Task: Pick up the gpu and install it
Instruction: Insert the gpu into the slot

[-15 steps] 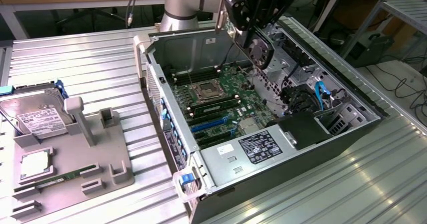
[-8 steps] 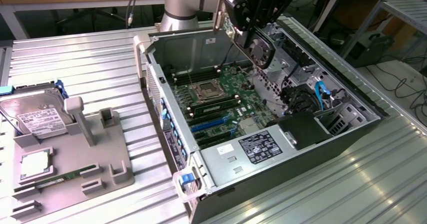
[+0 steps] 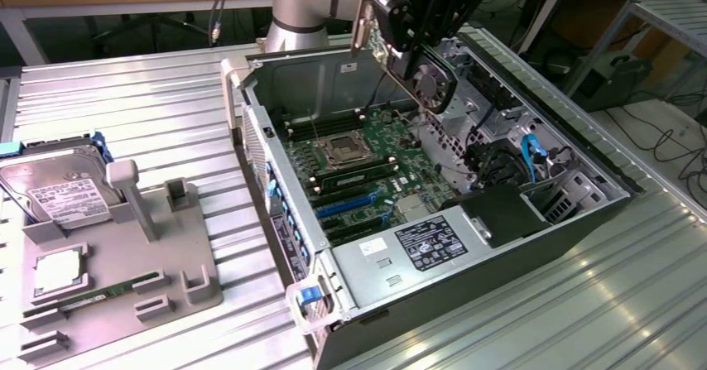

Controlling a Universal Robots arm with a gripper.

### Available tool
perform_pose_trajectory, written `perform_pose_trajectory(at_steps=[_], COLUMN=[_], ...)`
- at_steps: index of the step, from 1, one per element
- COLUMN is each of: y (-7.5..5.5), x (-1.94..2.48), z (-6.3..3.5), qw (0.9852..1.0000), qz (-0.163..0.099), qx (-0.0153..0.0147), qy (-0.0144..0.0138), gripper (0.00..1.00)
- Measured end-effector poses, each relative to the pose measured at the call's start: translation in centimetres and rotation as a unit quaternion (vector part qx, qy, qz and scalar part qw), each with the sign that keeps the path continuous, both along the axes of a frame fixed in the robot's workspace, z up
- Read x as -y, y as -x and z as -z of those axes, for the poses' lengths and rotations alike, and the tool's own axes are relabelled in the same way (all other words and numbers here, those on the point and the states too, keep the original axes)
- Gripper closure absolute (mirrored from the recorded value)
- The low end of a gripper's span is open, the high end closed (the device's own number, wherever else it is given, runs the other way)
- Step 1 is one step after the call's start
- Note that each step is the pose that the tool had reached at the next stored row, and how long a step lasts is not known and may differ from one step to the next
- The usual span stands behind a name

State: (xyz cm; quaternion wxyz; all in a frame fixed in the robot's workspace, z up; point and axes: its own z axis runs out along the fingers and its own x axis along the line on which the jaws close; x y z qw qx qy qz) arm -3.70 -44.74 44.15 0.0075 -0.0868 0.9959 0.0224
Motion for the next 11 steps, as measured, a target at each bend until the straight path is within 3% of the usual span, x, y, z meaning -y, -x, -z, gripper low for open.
perform_pose_trajectory(at_steps=[11], y=[0.0], x=[0.0], z=[0.0], qw=[0.9998], qz=[-0.018], qx=[0.0], qy=[0.0], gripper=[0.73])
